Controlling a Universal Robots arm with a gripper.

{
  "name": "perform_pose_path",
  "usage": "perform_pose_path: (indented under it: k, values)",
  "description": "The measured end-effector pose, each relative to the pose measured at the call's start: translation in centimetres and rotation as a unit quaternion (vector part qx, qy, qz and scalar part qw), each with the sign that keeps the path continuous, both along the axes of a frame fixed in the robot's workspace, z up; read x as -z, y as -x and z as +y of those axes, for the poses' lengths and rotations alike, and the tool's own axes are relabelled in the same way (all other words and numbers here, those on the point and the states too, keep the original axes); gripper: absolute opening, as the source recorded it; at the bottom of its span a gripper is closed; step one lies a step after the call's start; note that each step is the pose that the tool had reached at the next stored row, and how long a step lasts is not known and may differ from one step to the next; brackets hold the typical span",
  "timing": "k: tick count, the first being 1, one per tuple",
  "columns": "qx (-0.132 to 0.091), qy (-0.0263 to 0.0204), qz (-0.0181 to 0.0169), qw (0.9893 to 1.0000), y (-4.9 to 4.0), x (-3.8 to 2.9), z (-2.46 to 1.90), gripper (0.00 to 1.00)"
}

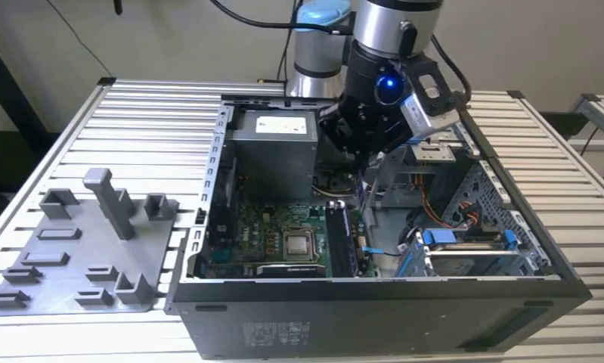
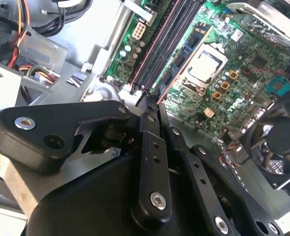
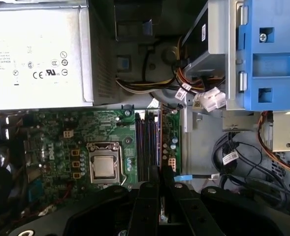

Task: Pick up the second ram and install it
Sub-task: 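Insert the second ram into the second slot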

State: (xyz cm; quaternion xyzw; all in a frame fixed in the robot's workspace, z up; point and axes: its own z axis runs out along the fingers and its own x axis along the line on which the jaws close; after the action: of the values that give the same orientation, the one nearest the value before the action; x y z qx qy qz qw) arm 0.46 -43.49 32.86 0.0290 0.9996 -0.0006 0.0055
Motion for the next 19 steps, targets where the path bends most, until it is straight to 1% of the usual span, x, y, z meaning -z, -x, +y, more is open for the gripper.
perform_pose_path:
  k: [11, 19]
  values:
    - [0.000, 0.0001, 0.0001, 1.0000, 0.00, 0.75, -0.01, 0.14]
    - [0.000, 0.0002, 0.0001, 1.0000, -0.01, 0.84, -0.04, 0.14]
